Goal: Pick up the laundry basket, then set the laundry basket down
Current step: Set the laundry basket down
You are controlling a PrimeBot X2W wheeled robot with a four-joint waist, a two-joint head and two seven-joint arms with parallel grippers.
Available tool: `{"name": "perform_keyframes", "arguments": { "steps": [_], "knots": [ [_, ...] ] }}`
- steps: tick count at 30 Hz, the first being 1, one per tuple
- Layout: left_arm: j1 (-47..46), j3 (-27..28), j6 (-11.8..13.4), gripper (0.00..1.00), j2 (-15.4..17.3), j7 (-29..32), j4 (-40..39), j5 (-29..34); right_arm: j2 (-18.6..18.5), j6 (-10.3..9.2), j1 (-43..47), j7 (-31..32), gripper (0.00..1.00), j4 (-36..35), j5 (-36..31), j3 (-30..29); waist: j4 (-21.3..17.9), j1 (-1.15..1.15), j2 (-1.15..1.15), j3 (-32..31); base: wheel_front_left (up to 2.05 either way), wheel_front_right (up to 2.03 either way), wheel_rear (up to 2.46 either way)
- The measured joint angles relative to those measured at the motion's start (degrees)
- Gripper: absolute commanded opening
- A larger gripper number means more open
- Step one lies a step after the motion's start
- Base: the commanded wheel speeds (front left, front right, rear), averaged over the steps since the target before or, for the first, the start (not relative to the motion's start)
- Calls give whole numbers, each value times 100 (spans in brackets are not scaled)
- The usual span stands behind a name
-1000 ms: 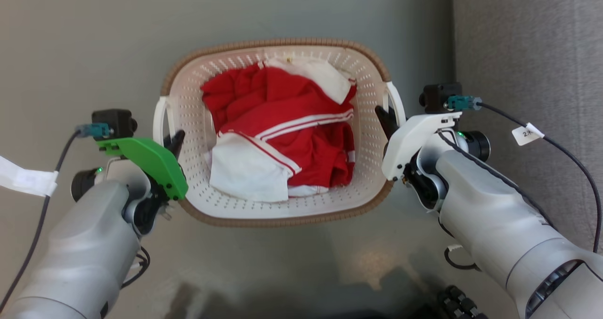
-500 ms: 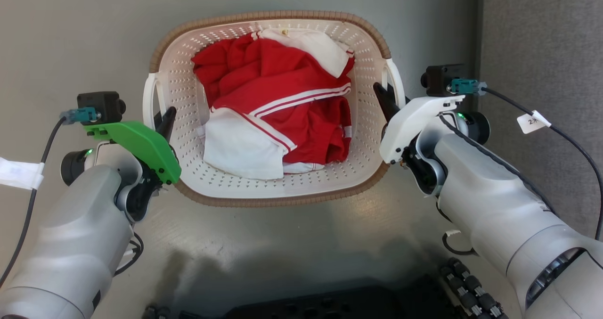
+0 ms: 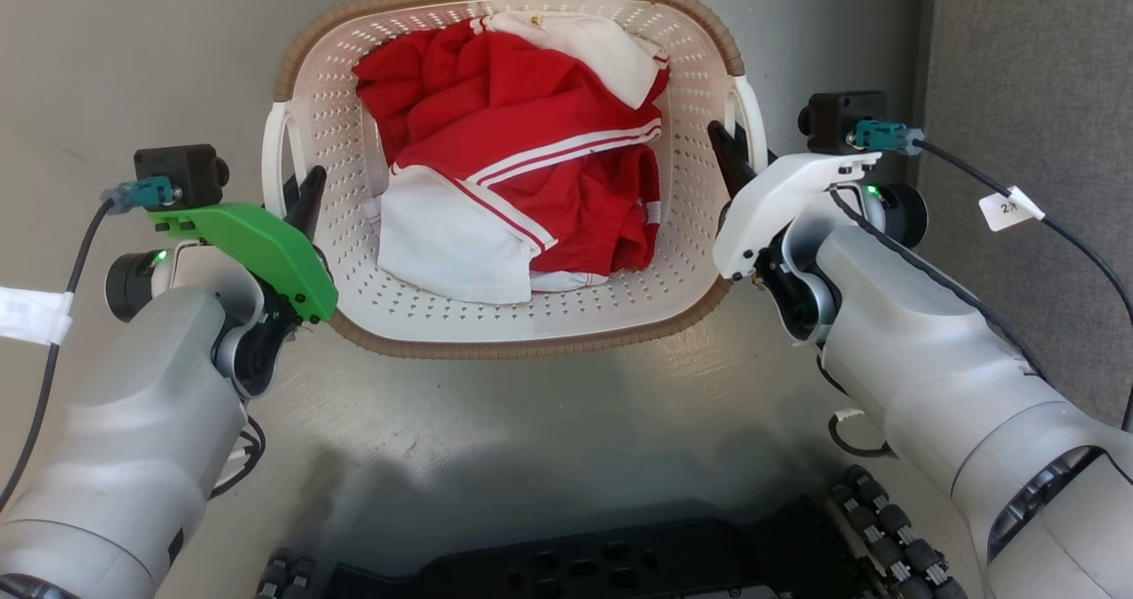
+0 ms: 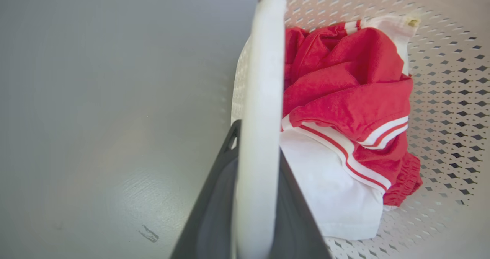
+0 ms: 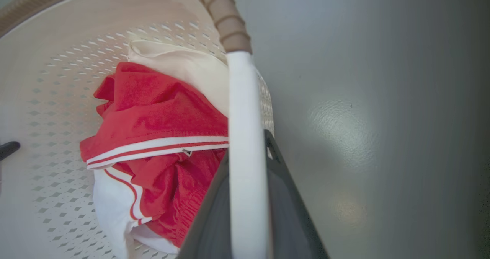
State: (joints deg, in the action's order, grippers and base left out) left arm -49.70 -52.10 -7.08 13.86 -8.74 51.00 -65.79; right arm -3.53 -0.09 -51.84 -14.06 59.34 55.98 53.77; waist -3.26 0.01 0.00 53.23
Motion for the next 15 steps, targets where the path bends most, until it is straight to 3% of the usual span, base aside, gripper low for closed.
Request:
{"name": "perform_keyframes", "arguments": {
  "steps": [13, 15],
  "knots": [
    [-81, -179, 0, 0, 22, -168, 0, -8, 12, -105, -63, -29, 0, 58, 57, 29, -4, -1, 0, 111, 0, 0, 0],
    [-87, -191, 0, 0, 22, -192, 1, -11, 13, -109, -70, -29, 46, 76, 62, 31, -4, 0, 0, 115, 0, 0, 0]
  ]
}}
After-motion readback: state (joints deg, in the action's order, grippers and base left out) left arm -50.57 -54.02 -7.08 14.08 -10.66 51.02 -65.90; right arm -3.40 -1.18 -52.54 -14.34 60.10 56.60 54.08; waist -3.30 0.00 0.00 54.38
